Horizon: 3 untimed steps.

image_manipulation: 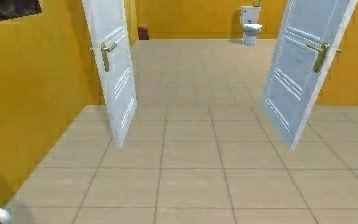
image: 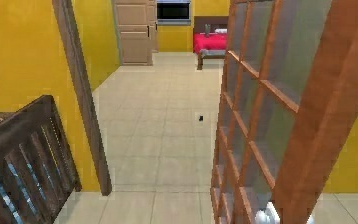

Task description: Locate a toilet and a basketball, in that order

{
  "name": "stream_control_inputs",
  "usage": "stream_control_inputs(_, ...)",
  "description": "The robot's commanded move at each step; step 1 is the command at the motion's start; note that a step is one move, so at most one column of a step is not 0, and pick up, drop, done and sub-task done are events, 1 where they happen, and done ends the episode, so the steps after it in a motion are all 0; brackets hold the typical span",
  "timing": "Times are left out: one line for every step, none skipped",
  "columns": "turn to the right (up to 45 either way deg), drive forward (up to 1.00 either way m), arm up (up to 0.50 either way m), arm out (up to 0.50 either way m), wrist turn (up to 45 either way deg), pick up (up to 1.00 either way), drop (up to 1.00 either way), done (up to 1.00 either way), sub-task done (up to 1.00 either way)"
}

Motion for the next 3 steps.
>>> stream_control_inputs(0.0, 1.0, 0.0, 0.0, 0.0, 0.0, 0.0, 0.0, 0.0)
stream_control_inputs(6.0, 0.0, 0.0, 0.0, 0.0, 0.0, 0.0, 0.0, 0.0)
stream_control_inputs(0.0, 0.05, 0.0, 0.0, 0.0, 0.0, 0.0, 0.0, 0.0)
